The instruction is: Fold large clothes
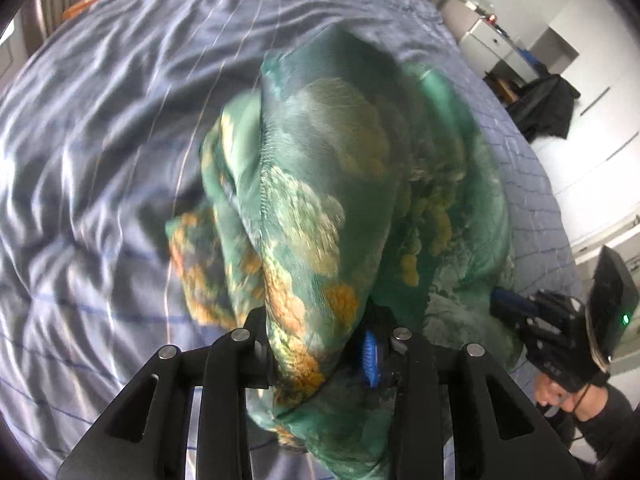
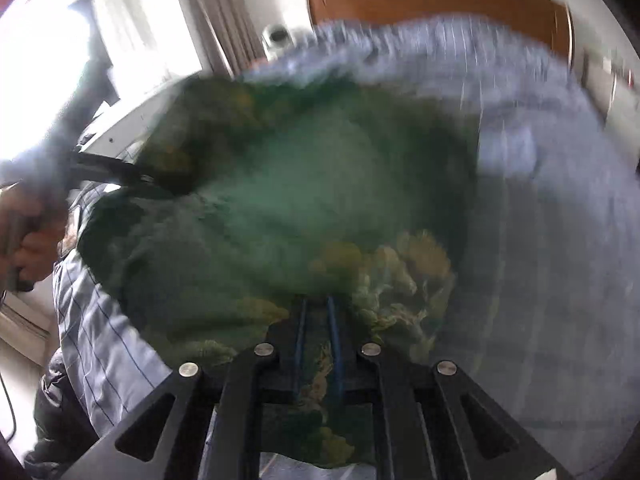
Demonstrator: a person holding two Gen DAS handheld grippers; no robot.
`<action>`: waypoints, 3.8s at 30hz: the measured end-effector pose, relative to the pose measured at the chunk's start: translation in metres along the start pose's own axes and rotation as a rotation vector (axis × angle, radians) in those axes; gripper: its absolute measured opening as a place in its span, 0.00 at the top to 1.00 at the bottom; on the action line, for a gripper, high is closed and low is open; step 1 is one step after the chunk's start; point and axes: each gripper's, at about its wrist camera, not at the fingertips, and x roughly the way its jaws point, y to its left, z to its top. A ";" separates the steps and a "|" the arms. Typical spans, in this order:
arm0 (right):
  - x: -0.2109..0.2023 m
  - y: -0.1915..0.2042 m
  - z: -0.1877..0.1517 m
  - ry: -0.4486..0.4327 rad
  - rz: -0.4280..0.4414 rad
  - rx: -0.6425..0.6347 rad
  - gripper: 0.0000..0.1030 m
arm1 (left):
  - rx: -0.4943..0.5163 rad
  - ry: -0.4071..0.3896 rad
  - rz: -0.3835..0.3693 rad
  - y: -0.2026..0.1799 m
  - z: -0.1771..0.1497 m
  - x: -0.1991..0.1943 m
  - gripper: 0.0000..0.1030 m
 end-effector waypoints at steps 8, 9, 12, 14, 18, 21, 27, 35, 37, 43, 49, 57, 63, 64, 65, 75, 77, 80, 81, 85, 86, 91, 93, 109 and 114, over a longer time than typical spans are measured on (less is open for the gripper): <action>0.000 -0.008 0.013 0.071 0.084 0.062 0.92 | 0.002 -0.027 0.008 0.007 -0.012 0.009 0.65; -0.006 -0.011 0.021 0.071 0.105 0.078 0.92 | 0.001 -0.029 0.005 0.008 -0.013 0.010 0.65; -0.027 -0.016 0.071 -0.010 0.060 0.069 0.86 | -0.021 -0.036 -0.021 0.011 -0.013 0.014 0.64; -0.023 -0.015 0.106 -0.049 0.018 0.045 0.86 | -0.036 -0.043 -0.041 0.019 -0.017 0.013 0.63; 0.012 -0.009 0.156 -0.072 -0.001 0.031 0.86 | -0.054 -0.057 -0.061 0.026 -0.021 0.014 0.62; 0.065 -0.001 0.176 -0.015 -0.028 0.002 0.86 | -0.059 -0.056 -0.068 0.030 -0.022 0.015 0.62; 0.134 -0.015 0.169 0.170 -0.104 0.047 0.92 | -0.087 -0.050 -0.092 0.040 -0.022 0.020 0.61; 0.034 -0.003 0.123 0.045 0.001 -0.051 0.89 | -0.077 -0.042 -0.094 0.038 -0.019 0.020 0.60; 0.002 0.007 0.094 0.032 0.014 -0.098 0.89 | -0.077 -0.039 -0.095 0.038 -0.017 0.020 0.60; -0.057 0.030 -0.001 0.023 0.068 -0.116 0.87 | -0.081 -0.038 -0.085 0.036 -0.015 0.020 0.60; -0.001 0.027 -0.052 0.110 0.050 0.051 0.89 | -0.067 -0.051 -0.061 0.029 -0.018 0.022 0.58; -0.021 0.032 -0.046 0.061 0.025 0.074 0.88 | -0.122 -0.085 -0.074 0.028 -0.023 0.016 0.56; -0.071 0.049 -0.046 -0.032 -0.025 0.035 0.26 | -0.154 -0.180 0.001 0.013 -0.034 -0.022 0.24; -0.078 0.053 -0.048 -0.049 -0.044 0.021 0.25 | -0.160 -0.192 -0.003 0.012 -0.036 -0.030 0.22; -0.085 0.056 -0.050 -0.064 -0.058 0.009 0.25 | -0.165 -0.200 -0.002 0.011 -0.038 -0.036 0.19; -0.129 0.036 -0.070 -0.163 -0.164 0.029 0.25 | -0.221 -0.268 -0.091 0.041 -0.082 -0.097 0.01; -0.134 0.028 -0.075 -0.177 -0.174 0.052 0.25 | -0.337 -0.262 -0.225 0.059 -0.079 -0.101 0.01; -0.131 0.018 -0.078 -0.169 -0.171 0.085 0.25 | -0.341 -0.257 -0.324 0.065 -0.062 -0.105 0.01; -0.129 0.017 -0.079 -0.163 -0.167 0.095 0.25 | -0.297 -0.232 -0.362 0.061 -0.053 -0.101 0.01; -0.125 0.021 -0.077 -0.160 -0.154 0.095 0.25 | -0.249 -0.113 -0.345 0.052 -0.028 -0.062 0.01; -0.126 0.023 -0.076 -0.164 -0.153 0.081 0.25 | -0.255 -0.088 -0.345 0.052 -0.025 -0.052 0.01; -0.123 0.024 -0.067 -0.167 -0.166 0.042 0.25 | -0.250 0.025 -0.205 0.058 -0.021 0.005 0.00; -0.119 0.016 -0.060 -0.160 -0.166 0.048 0.25 | -0.286 0.048 -0.217 0.067 -0.024 0.020 0.00; 0.016 -0.104 -0.009 -0.009 0.450 0.424 0.17 | -0.257 0.062 -0.341 0.079 -0.004 0.070 0.00; 0.044 -0.096 0.005 0.028 0.445 0.421 0.11 | -0.327 0.074 -0.391 0.076 -0.004 0.087 0.00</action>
